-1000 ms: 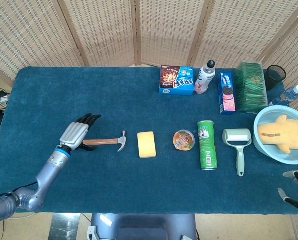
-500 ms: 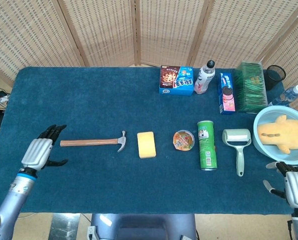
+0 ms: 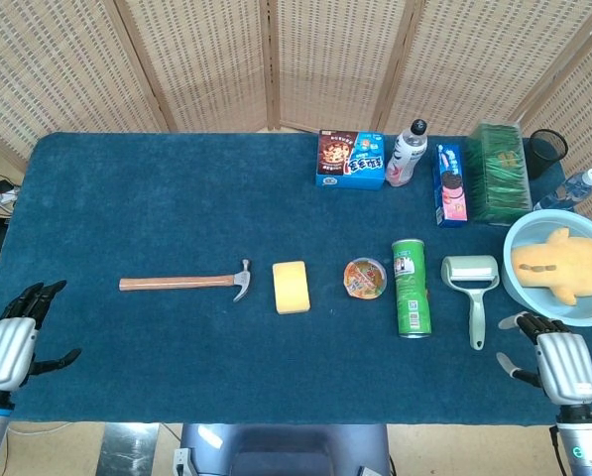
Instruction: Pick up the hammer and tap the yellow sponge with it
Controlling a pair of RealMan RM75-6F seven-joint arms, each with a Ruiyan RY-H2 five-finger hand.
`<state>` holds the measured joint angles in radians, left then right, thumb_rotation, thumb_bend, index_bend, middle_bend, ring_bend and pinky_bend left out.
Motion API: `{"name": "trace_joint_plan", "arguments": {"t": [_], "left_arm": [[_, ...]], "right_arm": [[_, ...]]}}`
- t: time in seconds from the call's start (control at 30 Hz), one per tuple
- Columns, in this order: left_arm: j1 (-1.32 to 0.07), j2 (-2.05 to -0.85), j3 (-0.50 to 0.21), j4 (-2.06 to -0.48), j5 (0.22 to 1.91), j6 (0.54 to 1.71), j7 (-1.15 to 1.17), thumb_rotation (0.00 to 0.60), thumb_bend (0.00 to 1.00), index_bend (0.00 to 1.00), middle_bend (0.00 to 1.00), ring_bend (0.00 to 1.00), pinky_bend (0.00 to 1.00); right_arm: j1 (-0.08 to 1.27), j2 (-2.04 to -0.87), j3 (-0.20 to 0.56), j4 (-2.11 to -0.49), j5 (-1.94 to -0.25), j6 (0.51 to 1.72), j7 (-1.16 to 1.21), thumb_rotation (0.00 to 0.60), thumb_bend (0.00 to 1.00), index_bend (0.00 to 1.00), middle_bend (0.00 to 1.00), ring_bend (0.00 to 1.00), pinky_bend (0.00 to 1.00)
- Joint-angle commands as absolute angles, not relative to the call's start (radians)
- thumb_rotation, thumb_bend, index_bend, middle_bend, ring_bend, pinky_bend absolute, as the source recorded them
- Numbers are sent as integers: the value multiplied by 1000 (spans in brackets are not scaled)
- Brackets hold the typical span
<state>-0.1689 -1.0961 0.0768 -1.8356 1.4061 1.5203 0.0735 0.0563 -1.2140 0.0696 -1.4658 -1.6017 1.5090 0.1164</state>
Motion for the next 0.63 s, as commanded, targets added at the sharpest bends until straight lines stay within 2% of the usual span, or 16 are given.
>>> {"name": "trace_joint_plan", "arguments": {"t": [0.03,0.63], "left_arm": [[-144,-1094,82,-1835,1430,1552,86,600,190,104,179,98,154],[-115,-1115,36,-1862,1453,1549,140,600,192,114,181,112,154]], "right_arm": [[61,-1212,66,-1470,-1604,1505,113,600,253,412,439,475,394],[57,-1204,40,-1441,-1592,1506,154,600,253,412,439,475,394]]}}
